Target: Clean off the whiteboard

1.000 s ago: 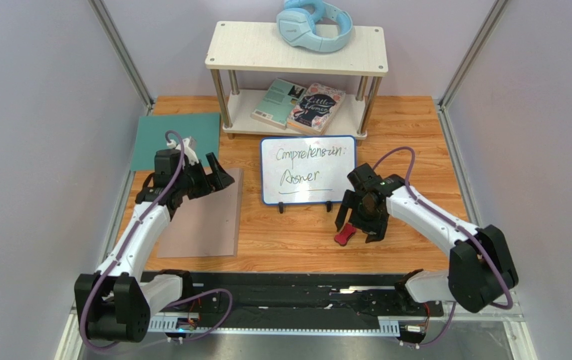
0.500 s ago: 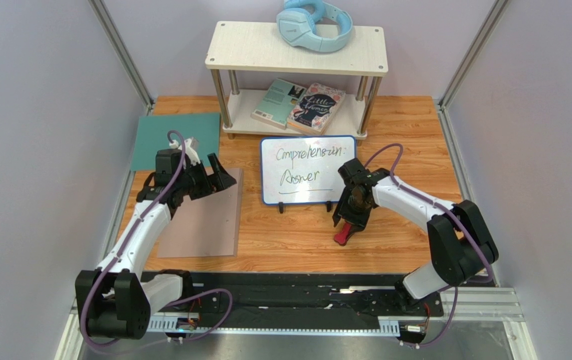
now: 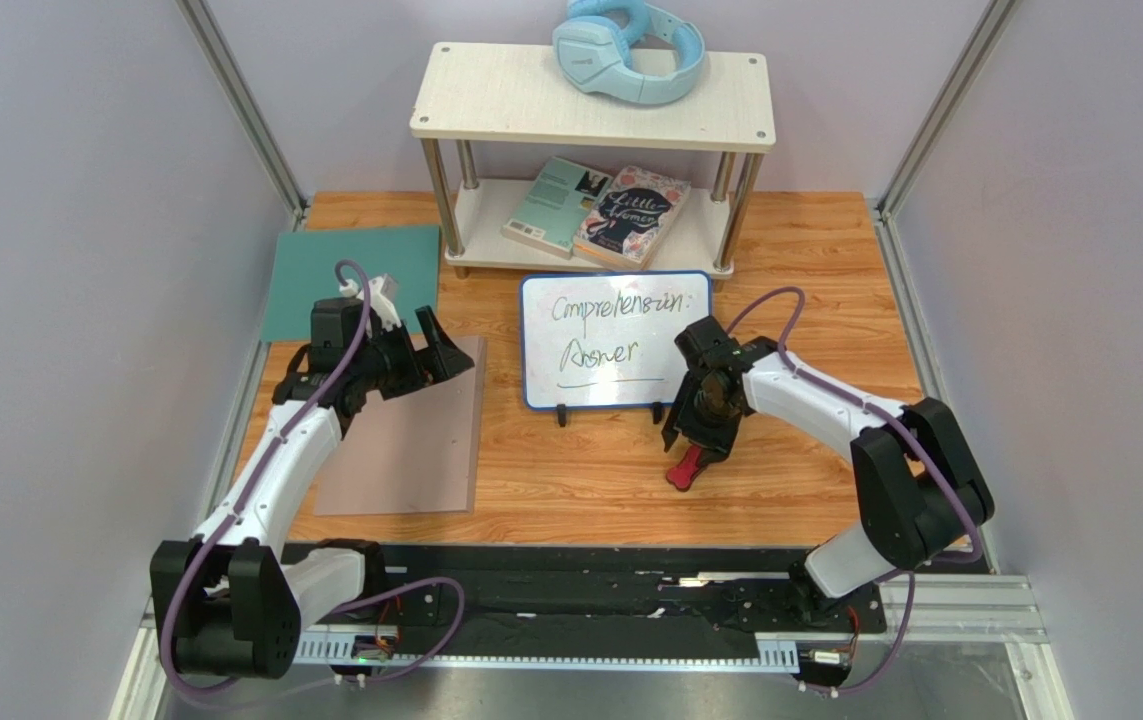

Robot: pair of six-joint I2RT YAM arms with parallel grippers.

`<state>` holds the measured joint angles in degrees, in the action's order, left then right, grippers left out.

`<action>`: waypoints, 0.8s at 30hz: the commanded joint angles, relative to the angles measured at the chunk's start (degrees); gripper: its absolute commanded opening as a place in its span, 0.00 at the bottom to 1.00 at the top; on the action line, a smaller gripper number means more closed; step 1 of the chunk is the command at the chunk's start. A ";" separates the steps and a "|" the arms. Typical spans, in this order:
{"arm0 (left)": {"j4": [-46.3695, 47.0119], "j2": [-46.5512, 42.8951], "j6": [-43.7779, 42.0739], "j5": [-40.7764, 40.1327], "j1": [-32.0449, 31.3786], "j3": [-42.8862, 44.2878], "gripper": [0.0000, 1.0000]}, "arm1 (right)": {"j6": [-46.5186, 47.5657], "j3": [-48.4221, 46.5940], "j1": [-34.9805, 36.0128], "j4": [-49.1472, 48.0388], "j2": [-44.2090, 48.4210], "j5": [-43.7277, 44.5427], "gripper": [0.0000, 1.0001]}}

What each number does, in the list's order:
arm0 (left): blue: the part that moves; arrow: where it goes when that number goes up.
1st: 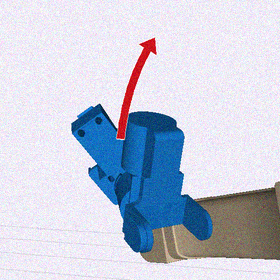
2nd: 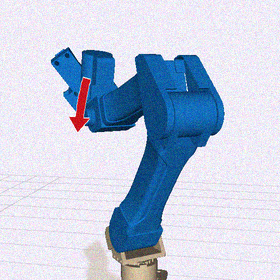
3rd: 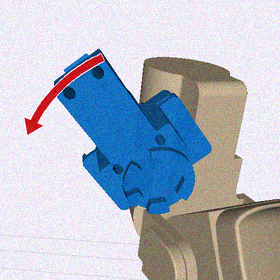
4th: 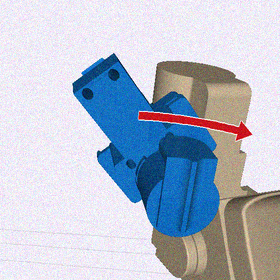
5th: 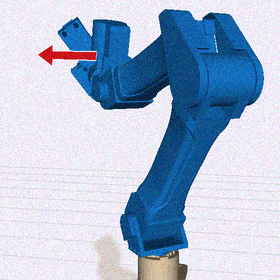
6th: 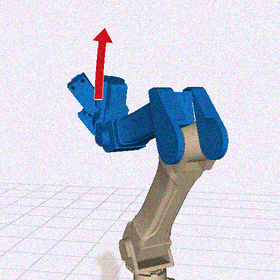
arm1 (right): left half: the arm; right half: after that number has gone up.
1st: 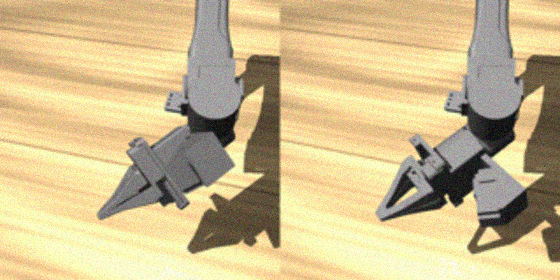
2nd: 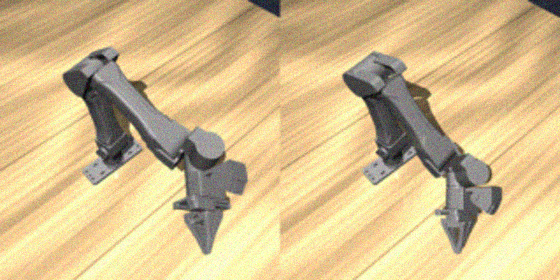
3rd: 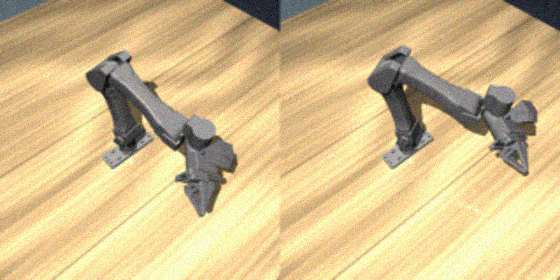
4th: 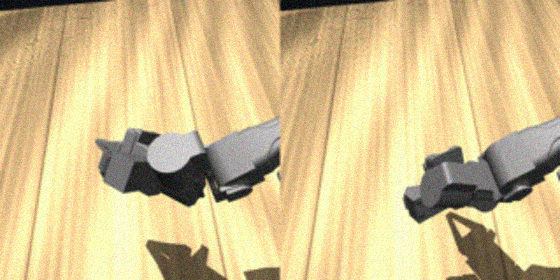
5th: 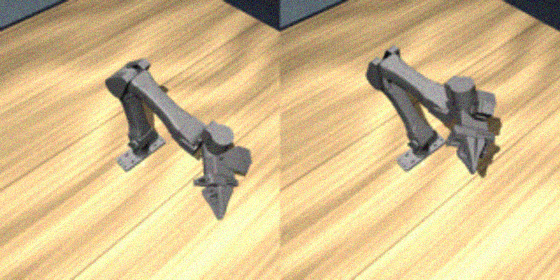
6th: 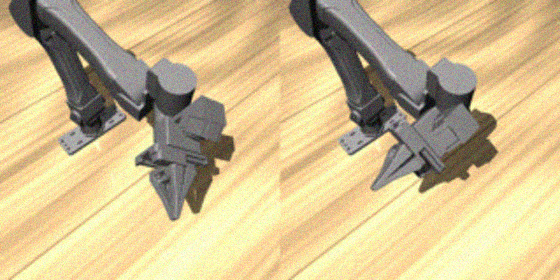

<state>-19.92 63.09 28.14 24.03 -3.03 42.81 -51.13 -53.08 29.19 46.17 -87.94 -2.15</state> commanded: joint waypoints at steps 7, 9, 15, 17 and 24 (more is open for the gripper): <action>2.08 0.19 -0.02 1.89 -0.05 0.26 0.99 | 1.21 -0.45 -0.01 2.61 4.36 0.14 0.55; 2.34 0.19 -0.02 2.07 -0.05 0.26 0.99 | 1.13 0.25 0.16 2.17 2.44 -0.74 0.54; 2.52 0.02 -0.02 2.34 -0.05 -0.09 0.99 | 0.77 1.31 -0.36 2.52 1.37 -1.81 0.50; 2.35 0.10 0.07 2.42 -0.05 0.00 0.99 | 0.86 0.96 -0.27 3.74 1.37 -0.84 0.49; 2.43 -0.16 0.16 2.95 -0.05 -0.09 0.99 | 1.21 0.52 -0.45 3.75 -0.74 0.31 0.44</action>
<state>-19.40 63.22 28.14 25.50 -3.03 42.78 -50.37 -51.42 28.93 49.12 -87.33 -3.09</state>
